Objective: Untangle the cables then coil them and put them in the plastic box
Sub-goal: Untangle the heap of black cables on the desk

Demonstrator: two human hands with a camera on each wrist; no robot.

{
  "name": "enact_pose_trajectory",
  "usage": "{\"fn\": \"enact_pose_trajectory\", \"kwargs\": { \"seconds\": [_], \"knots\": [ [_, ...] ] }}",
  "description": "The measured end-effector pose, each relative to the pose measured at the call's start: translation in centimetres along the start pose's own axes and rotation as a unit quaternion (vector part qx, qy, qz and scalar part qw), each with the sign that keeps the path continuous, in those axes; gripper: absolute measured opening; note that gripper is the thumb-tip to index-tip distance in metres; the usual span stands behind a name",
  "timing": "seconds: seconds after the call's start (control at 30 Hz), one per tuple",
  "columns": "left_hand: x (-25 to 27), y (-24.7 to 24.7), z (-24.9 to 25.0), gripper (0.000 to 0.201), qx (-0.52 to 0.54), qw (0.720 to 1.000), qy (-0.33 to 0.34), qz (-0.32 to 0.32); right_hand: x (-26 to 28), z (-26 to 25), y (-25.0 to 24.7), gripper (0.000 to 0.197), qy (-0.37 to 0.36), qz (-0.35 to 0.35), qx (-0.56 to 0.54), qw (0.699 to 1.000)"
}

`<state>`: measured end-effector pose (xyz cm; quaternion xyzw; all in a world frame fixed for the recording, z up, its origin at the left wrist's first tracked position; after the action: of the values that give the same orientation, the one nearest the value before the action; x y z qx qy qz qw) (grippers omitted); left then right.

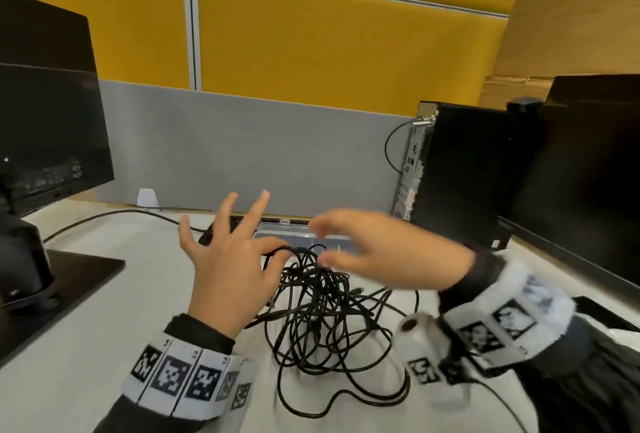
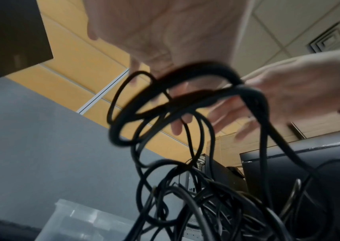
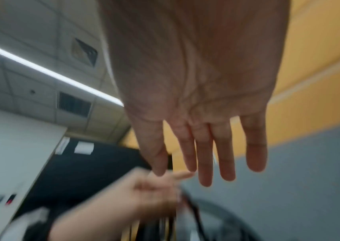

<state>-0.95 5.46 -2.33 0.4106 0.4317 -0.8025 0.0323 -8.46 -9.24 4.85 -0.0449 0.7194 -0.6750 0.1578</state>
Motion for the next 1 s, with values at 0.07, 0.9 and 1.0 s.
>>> {"fn": "enact_pose_trajectory", "kwargs": {
  "seconds": [0.07,0.9,1.0],
  "knots": [
    [0.0,0.3,0.2,0.028,0.051,0.998,0.01,-0.019,-1.7,-0.7,3.7,0.035,0.005,-0.028,-0.041,0.999],
    [-0.9,-1.3,-0.6,0.045,0.243,0.969,0.02,0.035,-1.0,3.4,8.0,0.032,0.04,0.06,0.14,0.988],
    [-0.4,0.5,0.7,0.05,-0.015,0.992,0.116,-0.035,-1.2,2.4,7.9,0.029,0.001,0.09,0.193,0.977]
  ]
}}
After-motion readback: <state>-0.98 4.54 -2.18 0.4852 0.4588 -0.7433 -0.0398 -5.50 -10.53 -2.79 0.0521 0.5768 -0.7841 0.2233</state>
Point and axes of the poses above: each hand's wrist, its own x-axis away from the middle knuckle, its own y-axis out of the palm, z = x × y, the point moved 3 cm from there along -x, towards the middle knuckle, and after that the axes turned 8 degrees about x, right-handed, at the moved point
